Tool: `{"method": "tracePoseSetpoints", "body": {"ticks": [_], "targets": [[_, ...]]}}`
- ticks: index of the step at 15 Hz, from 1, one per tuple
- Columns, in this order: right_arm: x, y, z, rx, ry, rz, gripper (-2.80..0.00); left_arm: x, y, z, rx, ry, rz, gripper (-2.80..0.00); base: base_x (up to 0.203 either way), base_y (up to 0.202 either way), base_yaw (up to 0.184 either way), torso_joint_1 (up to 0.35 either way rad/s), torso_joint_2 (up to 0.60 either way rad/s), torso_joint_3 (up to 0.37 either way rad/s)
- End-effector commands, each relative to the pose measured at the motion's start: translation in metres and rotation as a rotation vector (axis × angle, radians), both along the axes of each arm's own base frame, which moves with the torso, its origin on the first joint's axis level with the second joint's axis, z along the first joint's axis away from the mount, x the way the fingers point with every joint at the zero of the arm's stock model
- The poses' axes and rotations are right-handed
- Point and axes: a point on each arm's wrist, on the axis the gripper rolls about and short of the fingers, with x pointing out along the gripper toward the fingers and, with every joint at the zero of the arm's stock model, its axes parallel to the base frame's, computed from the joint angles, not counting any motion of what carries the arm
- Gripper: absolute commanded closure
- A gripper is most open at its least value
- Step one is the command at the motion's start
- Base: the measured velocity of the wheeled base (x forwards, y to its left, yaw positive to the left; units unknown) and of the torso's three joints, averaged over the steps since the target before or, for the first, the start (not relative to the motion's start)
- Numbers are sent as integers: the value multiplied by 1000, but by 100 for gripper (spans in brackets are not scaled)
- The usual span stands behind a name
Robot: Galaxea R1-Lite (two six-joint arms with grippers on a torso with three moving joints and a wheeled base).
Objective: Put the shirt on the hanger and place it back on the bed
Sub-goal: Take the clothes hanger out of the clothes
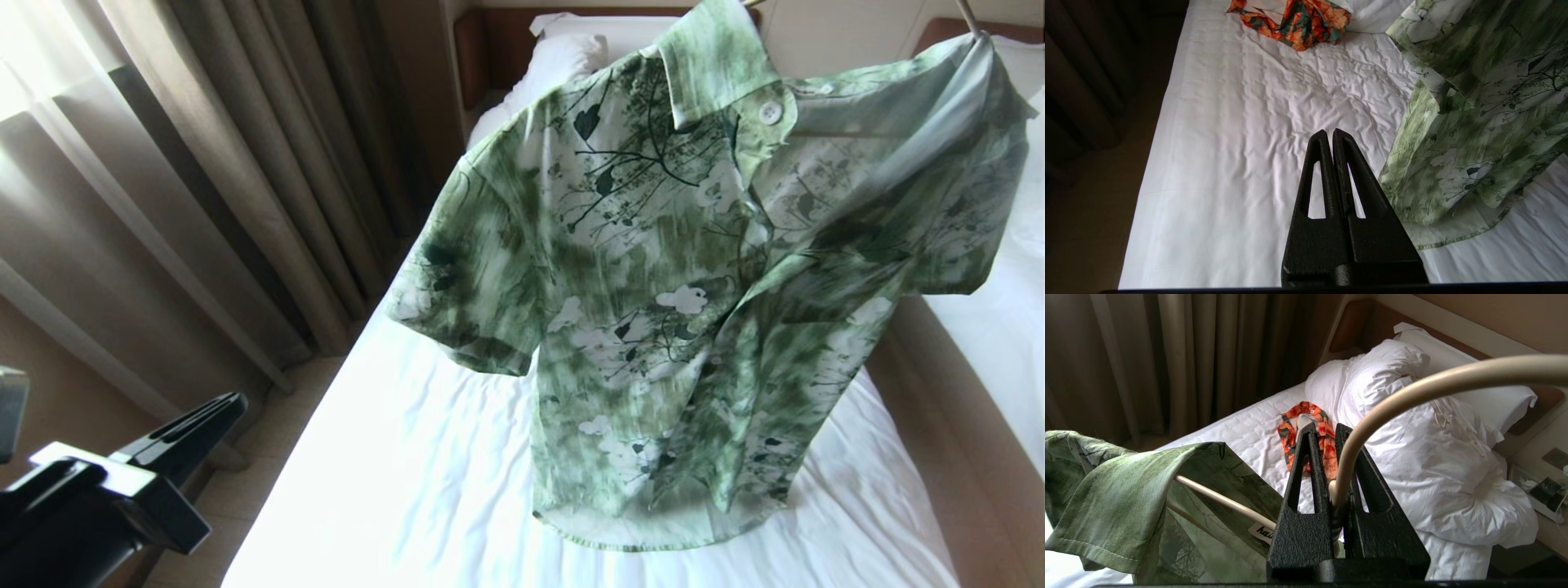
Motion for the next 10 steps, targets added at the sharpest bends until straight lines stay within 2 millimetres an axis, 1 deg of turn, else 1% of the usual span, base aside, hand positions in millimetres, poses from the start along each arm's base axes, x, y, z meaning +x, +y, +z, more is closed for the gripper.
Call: {"method": "tracePoseSetpoints", "body": {"ticks": [1, 4, 10], "targets": [[1, 1, 1, 0, -4, 0, 0, -3, 1, 0, -5, -12, 5, 0, 0, 0, 0, 0, 0, 0], [-1, 0, 4, 6, -18, 1, 0, -4, 2, 0, -7, -17, 11, 0, 0, 0, 0, 0, 0, 0], [-3, -1, 5, 14, -16, 2, 0, -7, 4, -1, -9, -20, 26, 0, 0, 0, 0, 0, 0, 0]]}}
